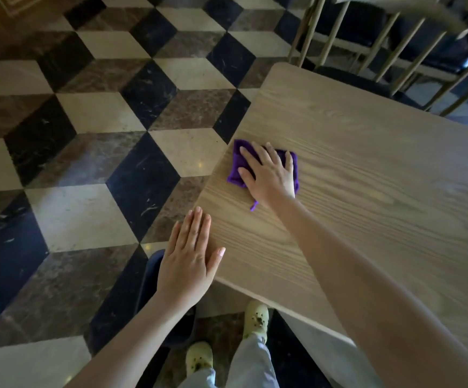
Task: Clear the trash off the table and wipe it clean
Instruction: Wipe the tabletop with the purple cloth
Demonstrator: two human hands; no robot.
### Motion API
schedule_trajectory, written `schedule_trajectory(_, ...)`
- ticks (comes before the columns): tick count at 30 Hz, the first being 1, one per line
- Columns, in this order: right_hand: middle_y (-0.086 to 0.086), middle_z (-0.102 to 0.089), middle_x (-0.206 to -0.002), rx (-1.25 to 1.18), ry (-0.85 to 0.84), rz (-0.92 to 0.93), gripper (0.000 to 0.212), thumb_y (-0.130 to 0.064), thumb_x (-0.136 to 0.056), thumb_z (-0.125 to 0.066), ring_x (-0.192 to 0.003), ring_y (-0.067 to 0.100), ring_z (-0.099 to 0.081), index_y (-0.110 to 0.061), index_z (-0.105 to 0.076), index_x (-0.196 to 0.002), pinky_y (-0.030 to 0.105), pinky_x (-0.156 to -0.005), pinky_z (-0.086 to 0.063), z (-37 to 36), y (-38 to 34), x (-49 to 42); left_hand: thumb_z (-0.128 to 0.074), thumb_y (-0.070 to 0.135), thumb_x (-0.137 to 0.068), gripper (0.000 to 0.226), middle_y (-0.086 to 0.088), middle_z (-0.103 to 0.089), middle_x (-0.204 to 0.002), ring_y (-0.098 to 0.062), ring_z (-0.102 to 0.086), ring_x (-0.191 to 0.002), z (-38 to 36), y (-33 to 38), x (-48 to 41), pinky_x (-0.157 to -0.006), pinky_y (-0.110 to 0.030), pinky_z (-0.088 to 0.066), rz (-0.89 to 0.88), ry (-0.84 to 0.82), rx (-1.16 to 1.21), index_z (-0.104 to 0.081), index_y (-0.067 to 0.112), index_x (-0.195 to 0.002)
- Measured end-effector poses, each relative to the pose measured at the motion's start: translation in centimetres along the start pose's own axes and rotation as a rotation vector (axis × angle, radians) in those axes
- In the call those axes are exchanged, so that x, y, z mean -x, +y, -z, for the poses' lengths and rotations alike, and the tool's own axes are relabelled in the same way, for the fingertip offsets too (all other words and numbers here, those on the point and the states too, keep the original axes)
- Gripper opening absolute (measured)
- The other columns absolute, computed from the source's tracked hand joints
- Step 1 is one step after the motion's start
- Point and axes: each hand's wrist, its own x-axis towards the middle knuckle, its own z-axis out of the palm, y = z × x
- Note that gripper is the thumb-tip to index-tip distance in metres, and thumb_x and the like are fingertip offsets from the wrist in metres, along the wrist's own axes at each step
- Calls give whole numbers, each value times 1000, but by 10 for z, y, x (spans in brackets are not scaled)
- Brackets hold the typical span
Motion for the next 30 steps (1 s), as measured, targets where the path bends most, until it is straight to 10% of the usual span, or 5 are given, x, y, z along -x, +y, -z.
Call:
schedule_trajectory(13, -7, -42, -147, 85, -16, -37, 59, -58, -86, -36, -137, 23, -38, -37, -34, -141, 51, -110, -18, -20, -1, 217, -24, 51, -94, 71, -17, -23, -154, -27, -17, -144, 0, -3, 6, -118, -35, -1, -28, 13, 1, -20, 2, -146)
schedule_trajectory(30, 4, -26, -154, -7, 75, -326, 52, -52, -95, -30, -145, 21, -14, -36, -26, -145, 51, -116, -7, 26, 122, -104, -23, 52, -97, 69, -13, -16, -157, -25, -13, -146, -8, -2, 8, -118, -42, -13, -13, -1, 84, -19, 6, -148)
